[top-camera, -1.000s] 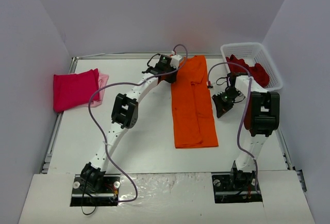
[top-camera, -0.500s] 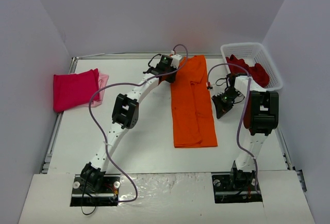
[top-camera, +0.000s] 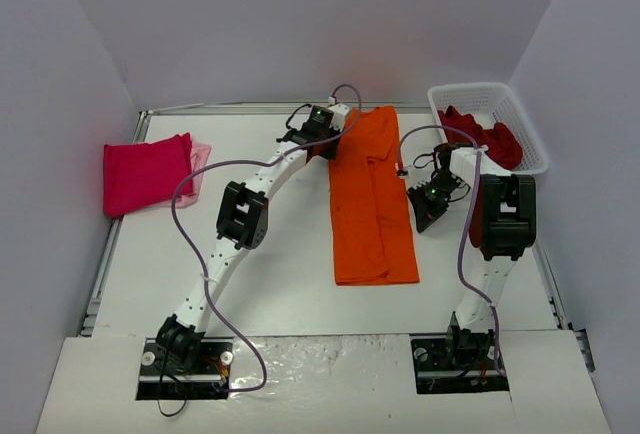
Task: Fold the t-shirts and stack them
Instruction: Rotate the tshirt 90 degrees
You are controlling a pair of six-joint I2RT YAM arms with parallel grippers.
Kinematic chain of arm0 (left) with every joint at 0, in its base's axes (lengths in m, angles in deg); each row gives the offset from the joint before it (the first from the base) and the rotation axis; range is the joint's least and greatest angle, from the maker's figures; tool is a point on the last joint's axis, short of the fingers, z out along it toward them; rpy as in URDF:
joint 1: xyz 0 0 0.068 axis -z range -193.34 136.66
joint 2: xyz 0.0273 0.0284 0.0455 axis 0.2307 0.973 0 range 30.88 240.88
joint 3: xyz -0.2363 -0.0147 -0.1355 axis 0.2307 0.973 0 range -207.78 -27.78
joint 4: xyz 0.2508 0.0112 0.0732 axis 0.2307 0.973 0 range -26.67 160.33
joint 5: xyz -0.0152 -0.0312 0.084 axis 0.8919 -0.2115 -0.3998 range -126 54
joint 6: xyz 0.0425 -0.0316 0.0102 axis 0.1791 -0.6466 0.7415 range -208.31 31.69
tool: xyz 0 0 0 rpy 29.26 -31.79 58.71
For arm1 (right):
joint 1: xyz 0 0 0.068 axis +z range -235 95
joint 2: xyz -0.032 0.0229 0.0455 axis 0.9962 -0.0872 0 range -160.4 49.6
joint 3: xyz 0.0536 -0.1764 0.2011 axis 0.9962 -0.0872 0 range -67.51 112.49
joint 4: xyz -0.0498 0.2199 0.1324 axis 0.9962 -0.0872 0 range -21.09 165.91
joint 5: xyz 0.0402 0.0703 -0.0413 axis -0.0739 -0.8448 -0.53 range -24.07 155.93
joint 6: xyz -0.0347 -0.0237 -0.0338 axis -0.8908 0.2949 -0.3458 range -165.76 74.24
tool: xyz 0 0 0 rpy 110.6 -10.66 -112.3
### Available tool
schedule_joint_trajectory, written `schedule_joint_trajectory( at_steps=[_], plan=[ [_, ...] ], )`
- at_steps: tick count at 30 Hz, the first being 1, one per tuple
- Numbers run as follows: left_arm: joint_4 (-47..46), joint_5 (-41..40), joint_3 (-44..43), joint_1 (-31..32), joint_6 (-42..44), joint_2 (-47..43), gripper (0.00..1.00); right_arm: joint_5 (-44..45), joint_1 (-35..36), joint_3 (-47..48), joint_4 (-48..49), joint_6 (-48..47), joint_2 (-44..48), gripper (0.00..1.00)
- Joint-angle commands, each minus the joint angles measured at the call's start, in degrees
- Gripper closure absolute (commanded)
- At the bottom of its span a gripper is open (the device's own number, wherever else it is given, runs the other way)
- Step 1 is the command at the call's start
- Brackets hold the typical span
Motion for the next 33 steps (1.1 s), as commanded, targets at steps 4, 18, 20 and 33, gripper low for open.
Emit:
schedule_joint_trajectory(
  at_steps=[4,18,20,33],
  plan=[
    [4.6,-1.9,-1.7,-1.4,-0.8,-0.2,0.98,0.0,0.3,1.0,-3.2,0.3,-0.4,1.0],
    [8.2,-1.9,0.6,-4.7,-1.2,-1.8,0.98,-0.1,0.3,1.5,-3.6,0.3,-1.1,1.0],
    [8.7,-1.8,0.8,-5.4,-1.2,-2.1,0.98,-0.1,0.3,1.5,-3.6,0.2,-1.0,1.0],
    [10.3,-1.2,5.2,-9.1,0.5,-5.5,0.98,-0.1,0.3,2.0,-3.9,0.2,-2.1,1.0]
  ],
)
